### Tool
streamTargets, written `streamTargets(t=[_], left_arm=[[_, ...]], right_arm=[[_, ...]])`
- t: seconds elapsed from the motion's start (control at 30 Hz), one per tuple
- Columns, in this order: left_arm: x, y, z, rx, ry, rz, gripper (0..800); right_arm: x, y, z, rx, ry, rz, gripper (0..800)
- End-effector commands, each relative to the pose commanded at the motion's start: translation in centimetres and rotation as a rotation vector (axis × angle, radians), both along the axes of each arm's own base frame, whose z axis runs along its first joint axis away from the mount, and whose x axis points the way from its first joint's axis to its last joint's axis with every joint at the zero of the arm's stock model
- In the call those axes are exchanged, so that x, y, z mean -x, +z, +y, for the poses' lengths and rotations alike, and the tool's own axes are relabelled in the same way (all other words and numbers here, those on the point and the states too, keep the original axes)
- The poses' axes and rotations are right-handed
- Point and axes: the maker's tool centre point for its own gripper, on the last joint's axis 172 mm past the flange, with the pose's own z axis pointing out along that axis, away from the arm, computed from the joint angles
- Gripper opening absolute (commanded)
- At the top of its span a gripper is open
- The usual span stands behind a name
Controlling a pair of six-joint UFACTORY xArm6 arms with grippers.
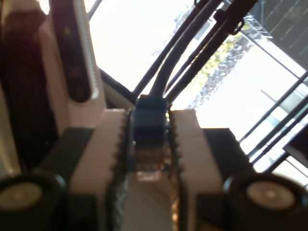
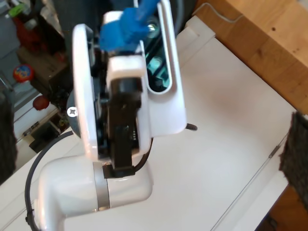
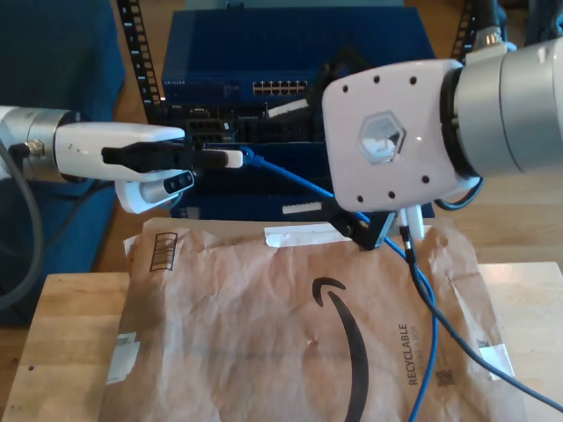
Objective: Grab the cable and plug it in
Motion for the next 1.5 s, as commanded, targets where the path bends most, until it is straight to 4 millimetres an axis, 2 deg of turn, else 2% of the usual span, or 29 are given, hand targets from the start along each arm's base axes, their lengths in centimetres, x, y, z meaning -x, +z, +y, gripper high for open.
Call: streamTargets(t=[0.07, 0.23, 0.5, 0.6, 0.8, 0.9, 1.1, 1.23, 1.5], left_arm=[[-0.3, 1.0, 0.5, 0.050, 0.011, 0.001, 6], [-0.6, 0.6, 1.1, 0.086, 0.005, 0.034, 6], [0.6, 1.4, 1.1, 0.118, -0.040, 0.036, 6], [1.0, 1.7, 1.2, 0.126, -0.053, 0.035, 7], [1.1, 1.7, 1.1, 0.129, -0.055, 0.037, 6], [1.1, 1.7, 1.2, 0.129, -0.053, 0.030, 6], [1.2, 1.6, 1.1, 0.140, -0.050, 0.008, 2], [1.3, 1.6, 1.1, 0.146, -0.051, 0.002, 2], [2.2, 2.4, 1.3, 0.171, -0.084, -0.002, 7]], right_arm=[[0.3, 0.1, 0.6, 0.003, 0.017, -0.023, 751], [0.8, -0.2, 1.3, 0.020, 0.059, -0.048, 751], [0.1, 0.8, 1.4, 0.015, 0.053, -0.106, 745], [0.6, 0.6, 2.2, 0.017, 0.073, -0.105, 741], [0.3, 0.0, 2.6, 0.021, 0.072, -0.104, 692], [0.1, -0.1, 2.8, 0.018, 0.065, -0.110, 634], [-0.4, -0.1, 2.7, 0.017, 0.052, -0.115, 610], [-1.2, 0.0, 2.6, 0.013, 0.028, -0.126, 530], [-1.3, -0.3, 2.6, 0.016, 0.028, -0.122, 504]])
